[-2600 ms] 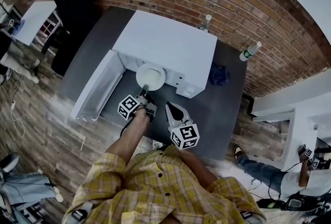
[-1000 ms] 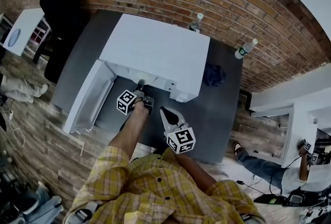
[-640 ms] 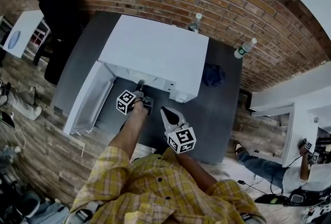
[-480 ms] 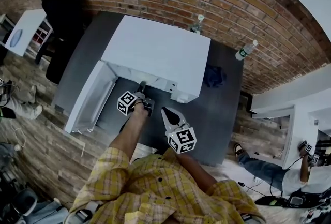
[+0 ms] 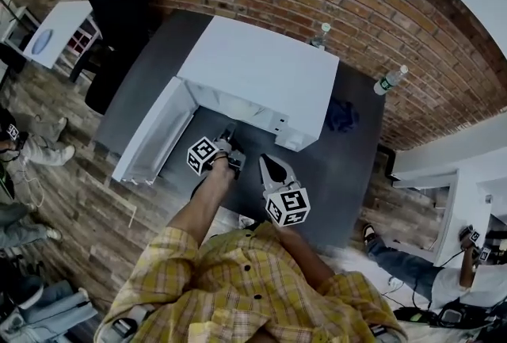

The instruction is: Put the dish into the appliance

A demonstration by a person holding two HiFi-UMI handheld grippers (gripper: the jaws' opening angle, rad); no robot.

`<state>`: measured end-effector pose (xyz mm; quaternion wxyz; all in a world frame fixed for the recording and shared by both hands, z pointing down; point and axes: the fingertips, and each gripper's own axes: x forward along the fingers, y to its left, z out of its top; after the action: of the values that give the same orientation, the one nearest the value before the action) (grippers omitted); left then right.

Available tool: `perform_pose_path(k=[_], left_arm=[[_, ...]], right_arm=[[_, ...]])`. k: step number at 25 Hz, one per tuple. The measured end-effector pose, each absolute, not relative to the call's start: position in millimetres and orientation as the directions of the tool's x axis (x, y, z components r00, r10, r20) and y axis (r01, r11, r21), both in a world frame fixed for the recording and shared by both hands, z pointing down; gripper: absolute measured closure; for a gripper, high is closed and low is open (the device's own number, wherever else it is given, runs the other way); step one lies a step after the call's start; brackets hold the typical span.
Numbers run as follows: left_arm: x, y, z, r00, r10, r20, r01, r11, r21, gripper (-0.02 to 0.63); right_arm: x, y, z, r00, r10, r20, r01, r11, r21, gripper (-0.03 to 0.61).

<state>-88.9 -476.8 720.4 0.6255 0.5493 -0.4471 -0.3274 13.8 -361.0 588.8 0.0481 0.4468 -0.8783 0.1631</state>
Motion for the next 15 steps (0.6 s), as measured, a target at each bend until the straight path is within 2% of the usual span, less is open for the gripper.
perform_pose_path(k=[3, 15], left_arm=[[-90.9, -459.8, 709.5, 0.412, -0.895, 0.171, -0.086, 0.148, 0.985, 0.609], [-85.0, -383.5, 664.8, 0.498, -0.862, 0.095, -0.122, 0.038, 0.992, 0.615]], right_arm=[[13.9, -356.9, 583.9, -0.587, -0.779, 0.221, -0.806, 0.539, -0.245, 0.574], [2.4, -313.2, 574.5, -0.570, -0.796, 0.205, -0.818, 0.527, -0.231, 0.574]])
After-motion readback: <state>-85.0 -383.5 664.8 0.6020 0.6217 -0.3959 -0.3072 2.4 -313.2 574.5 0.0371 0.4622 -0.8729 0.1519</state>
